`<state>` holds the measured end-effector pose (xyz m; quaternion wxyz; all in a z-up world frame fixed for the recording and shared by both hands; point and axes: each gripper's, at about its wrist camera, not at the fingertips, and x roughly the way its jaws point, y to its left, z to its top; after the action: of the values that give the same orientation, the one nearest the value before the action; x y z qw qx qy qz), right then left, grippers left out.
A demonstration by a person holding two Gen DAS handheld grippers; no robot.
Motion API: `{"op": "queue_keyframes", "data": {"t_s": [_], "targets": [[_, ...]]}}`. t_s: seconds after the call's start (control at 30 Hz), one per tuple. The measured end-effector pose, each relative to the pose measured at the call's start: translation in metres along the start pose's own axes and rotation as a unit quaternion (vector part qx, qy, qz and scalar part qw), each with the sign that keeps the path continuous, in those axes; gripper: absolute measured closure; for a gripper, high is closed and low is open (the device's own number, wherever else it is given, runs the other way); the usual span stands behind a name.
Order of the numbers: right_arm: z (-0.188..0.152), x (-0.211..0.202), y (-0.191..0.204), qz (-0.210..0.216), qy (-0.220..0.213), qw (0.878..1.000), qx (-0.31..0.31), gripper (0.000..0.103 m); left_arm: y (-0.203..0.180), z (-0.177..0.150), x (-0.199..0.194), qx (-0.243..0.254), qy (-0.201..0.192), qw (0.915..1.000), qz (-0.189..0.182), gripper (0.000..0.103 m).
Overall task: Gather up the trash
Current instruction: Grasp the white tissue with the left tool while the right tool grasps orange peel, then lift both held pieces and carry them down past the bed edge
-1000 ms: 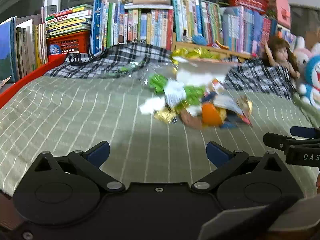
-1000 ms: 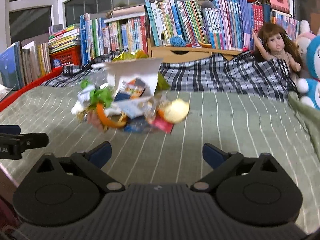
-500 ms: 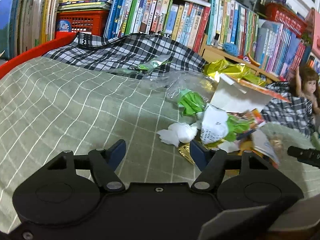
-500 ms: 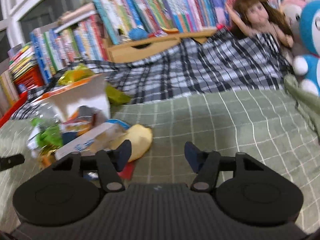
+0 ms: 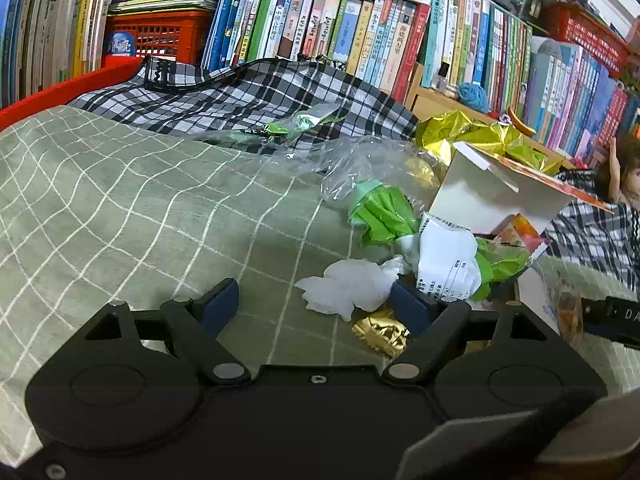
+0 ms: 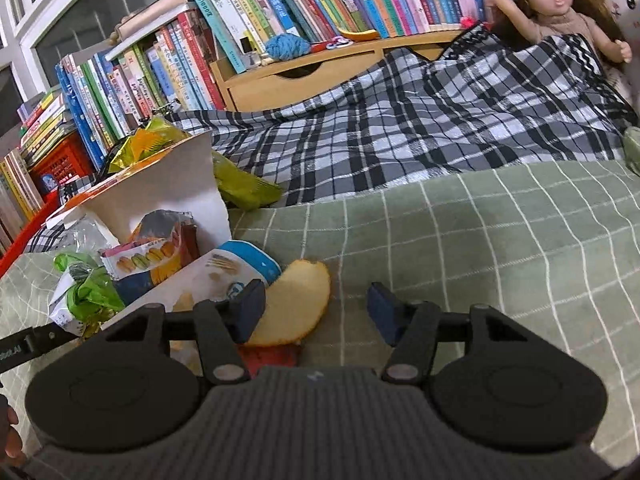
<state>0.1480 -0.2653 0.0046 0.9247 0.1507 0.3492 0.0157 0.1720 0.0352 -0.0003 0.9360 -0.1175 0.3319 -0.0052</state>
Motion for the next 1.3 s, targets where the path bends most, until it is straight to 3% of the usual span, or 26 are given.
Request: {"op": "queue_keyframes", "data": {"t_s": [0.03,0.1,0.13,0.17,0.3,0.57,0.87,1.3], "targets": [[0.000,0.000,0.001,0.007,0.001,1.000,0.001,0.058,-0.001,0.000,0.000,-0.002,-0.002,1.0000,0.000,0.031],[0.001,-0.003,0.002,0.008,0.002,1.000,0.004,0.076,-0.003,0.000,-0.001,-0.007,-0.002,0.9999,-0.015,0.063],[0.000,-0.005,0.004,0.005,-0.001,1.000,0.002,0.086,-0.003,0.000,-0.002,-0.014,0.002,0.9995,-0.030,0.071],[0.000,-0.007,0.003,0.007,-0.004,1.000,0.002,0.087,-0.003,0.000,-0.005,-0.022,0.001,0.9989,-0.043,0.074],[-0.001,-0.025,0.000,0.014,-0.019,1.000,0.011,0.095,-0.013,-0.003,-0.021,0.013,-0.027,0.9993,-0.023,0.075],[-0.004,-0.064,0.002,0.027,-0.038,0.999,-0.007,0.095,-0.004,-0.012,-0.059,0.007,-0.034,0.9975,-0.061,0.075],[-0.011,-0.103,0.001,0.024,-0.049,0.998,-0.016,0.095,-0.006,-0.026,-0.109,0.042,-0.044,0.9958,-0.070,0.075],[-0.068,-0.165,0.012,0.080,-0.058,0.995,-0.005,0.095,0.001,-0.066,-0.181,0.036,-0.029,0.9939,-0.100,0.075]]}}
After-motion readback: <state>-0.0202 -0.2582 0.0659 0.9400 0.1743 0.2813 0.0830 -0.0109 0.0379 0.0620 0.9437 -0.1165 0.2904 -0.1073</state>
